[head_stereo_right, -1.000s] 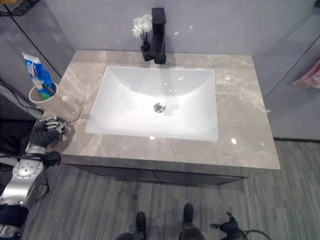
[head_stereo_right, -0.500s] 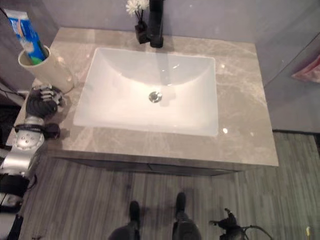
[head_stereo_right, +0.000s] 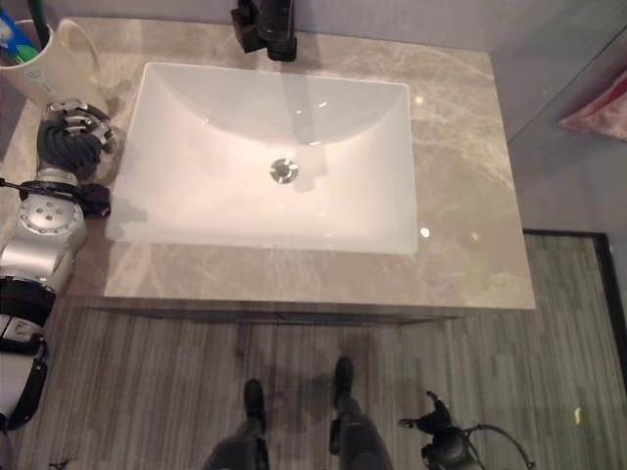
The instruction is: Put brush and paste in cup on sink, flatten towel.
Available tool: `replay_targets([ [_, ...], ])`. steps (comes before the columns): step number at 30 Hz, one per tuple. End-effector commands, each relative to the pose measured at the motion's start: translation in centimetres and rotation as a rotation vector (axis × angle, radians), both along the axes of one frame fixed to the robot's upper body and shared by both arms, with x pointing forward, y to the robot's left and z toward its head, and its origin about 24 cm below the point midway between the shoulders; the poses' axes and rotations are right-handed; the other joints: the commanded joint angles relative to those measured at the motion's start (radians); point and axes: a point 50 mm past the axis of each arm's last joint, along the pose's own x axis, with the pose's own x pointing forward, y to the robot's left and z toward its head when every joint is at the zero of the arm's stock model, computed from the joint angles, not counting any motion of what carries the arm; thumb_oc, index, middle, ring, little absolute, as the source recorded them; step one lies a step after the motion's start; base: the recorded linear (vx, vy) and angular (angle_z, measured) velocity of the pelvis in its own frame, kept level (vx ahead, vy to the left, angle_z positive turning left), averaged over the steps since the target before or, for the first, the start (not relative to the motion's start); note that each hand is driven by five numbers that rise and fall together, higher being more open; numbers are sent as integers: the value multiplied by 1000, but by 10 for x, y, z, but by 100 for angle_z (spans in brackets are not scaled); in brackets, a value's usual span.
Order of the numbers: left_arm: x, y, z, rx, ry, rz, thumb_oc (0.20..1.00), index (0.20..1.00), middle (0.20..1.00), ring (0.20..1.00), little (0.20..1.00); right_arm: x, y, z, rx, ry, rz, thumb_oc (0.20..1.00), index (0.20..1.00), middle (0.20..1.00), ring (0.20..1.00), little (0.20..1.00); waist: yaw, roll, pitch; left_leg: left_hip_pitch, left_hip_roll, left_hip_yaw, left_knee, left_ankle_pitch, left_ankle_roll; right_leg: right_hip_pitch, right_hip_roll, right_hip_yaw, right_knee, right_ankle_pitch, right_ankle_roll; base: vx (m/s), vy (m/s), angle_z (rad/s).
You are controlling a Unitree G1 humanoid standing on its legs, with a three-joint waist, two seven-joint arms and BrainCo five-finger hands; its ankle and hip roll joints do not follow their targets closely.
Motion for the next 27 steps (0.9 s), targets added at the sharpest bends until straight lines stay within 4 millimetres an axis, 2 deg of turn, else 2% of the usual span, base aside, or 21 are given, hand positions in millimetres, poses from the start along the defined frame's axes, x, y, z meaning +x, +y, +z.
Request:
replay_targets([
  [1,-4,26,16,19,2,115,200,200,200,200,200,11,-10,8,-46,-43,12,1000,1000,1000,1000,1000,-14,10,12,-24,0,-18,15,18,-4,57,-61,46,-1,40,96,0,0,0],
  [5,0,23,26,30,-9,116,200,200,200,200,200,14,-7,8,-39,-47,15,1000,1000,1000,1000,1000,-15,9,15,-27,1,-20,15,19,-4,54,-61,46,-1,39,97,0,0,0],
  [7,-1,18,23,39,-18,91,200,200,200,200,200,13,-5,7,-35,-48,20,1000,1000,1000,1000,1000,-11,11,14,-21,1,-21,15,17,-4,59,-60,45,-1,34,96,16,2,0],
  [9,-4,5,10,44,-18,9,200,200,200,200,200,11,-4,6,-31,-38,19,1000,1000,1000,1000,1000,-3,12,13,-2,0,-22,15,9,-3,78,-60,41,-1,24,92,35,9,1],
  [10,-4,5,9,43,-17,11,200,200,200,200,200,10,-5,6,-32,-37,20,1000,1000,1000,1000,1000,-4,13,14,0,1,-22,15,8,-3,80,-60,41,-1,23,92,44,13,-1],
  [13,-19,-19,-19,-37,-33,-158,200,200,200,200,200,5,-6,5,-31,-31,1,1000,1000,1000,1000,1000,8,12,10,43,-1,-23,15,-11,2,123,-63,34,-1,12,85,49,12,0],
  [14,-20,-18,-20,-39,-31,-156,200,200,200,200,200,5,-7,5,-33,-30,3,1000,1000,1000,1000,1000,6,13,10,45,-1,-23,15,-12,2,126,-63,35,-1,12,85,58,22,-1],
  [16,-45,-28,-61,-133,33,-266,200,200,200,200,200,-7,-13,1,-42,18,-28,1000,1000,1000,1000,1000,20,14,-6,110,-3,-16,15,-40,12,165,-70,40,33,-8,81,110,77,-2],
  [17,-46,-28,-62,-135,35,-264,200,200,200,200,200,-8,-13,1,-43,19,-25,1000,1000,1000,1000,1000,19,14,-6,114,-3,-15,15,-41,12,167,-69,41,33,-8,81,125,92,-1],
  [18,-56,-34,-73,-163,40,-292,200,200,200,200,200,-14,-14,-2,-45,44,-29,1000,1000,1000,1000,1000,24,12,-18,146,-5,-10,15,-54,17,189,-72,42,46,-19,79,55,37,0],
  [24,-80,-48,-84,-246,29,-404,200,200,200,200,200,-40,-22,-10,-63,147,-69,1000,1000,1000,1000,1000,33,15,-60,230,-25,-9,15,-87,33,263,-89,36,74,-40,82,91,76,4],
  [27,-95,-53,-88,-242,43,-462,200,200,200,200,200,-53,-30,-13,-89,215,-85,1000,1000,1000,1000,1000,46,18,-99,281,-52,-13,15,-110,52,319,-113,26,80,-44,91,81,105,9],
])
